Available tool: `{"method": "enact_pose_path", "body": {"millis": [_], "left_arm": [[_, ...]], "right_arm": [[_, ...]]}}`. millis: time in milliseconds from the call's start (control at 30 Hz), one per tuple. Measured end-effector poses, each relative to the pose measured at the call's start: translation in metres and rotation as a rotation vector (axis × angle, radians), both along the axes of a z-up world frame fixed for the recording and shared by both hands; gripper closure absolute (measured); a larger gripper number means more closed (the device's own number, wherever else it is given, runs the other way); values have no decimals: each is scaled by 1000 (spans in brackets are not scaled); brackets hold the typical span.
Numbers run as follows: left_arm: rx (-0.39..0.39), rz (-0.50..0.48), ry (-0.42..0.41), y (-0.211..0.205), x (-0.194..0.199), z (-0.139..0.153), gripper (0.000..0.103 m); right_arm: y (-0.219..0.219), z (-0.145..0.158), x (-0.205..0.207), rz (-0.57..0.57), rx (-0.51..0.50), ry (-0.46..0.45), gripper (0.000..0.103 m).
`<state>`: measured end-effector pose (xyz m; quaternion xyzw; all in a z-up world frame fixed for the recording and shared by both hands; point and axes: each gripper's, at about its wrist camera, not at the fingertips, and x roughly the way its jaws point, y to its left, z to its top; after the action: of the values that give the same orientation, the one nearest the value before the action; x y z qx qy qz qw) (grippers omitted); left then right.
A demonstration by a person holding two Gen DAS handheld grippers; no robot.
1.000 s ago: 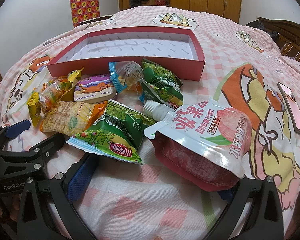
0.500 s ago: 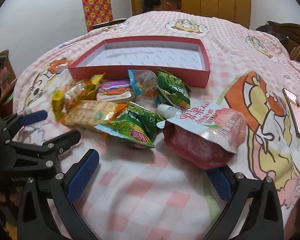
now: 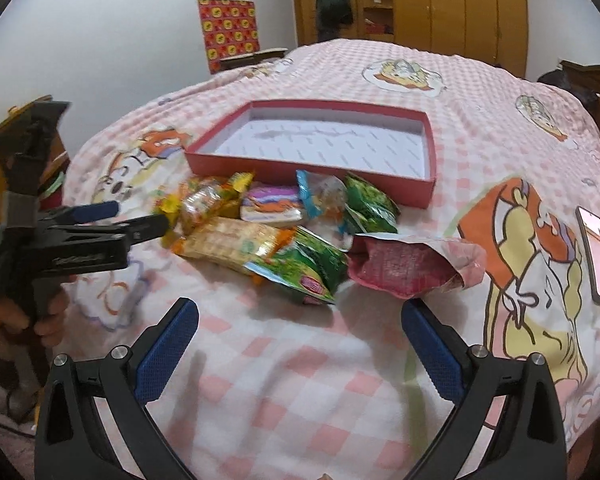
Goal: Organize snacks
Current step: 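Grasp the green pea-snack bag with the right tool while the left tool grasps the rainbow candy pack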
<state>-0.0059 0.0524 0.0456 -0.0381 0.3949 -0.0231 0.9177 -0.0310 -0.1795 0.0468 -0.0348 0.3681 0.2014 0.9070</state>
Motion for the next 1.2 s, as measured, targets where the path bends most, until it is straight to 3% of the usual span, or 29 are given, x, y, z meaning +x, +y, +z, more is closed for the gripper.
{"method": "enact_pose_path", "body": {"millis": [200, 367, 567, 800, 967, 1067, 1200], "left_arm": [[3, 35, -9, 13, 8, 4, 17], [36, 54, 5, 18, 23, 3, 17], [25, 31, 6, 17, 37, 1, 20], [9, 43, 29, 17, 48, -9, 30], [-2, 29, 39, 16, 51, -13, 35], [1, 16, 41, 13, 54, -15, 37], [-21, -4, 66, 9, 52, -18, 37]], "right_arm": [[3, 9, -2, 37, 35, 20, 0], [4, 14, -6, 67, 27, 21, 0], [-1, 26, -5, 82, 27, 15, 0], [-11, 30, 20, 21, -23, -5, 0], [-20, 22, 54, -41, 14, 37, 13], [-24, 16, 73, -55, 32, 74, 30], [-24, 8, 91, -67, 27, 112, 36]]}}
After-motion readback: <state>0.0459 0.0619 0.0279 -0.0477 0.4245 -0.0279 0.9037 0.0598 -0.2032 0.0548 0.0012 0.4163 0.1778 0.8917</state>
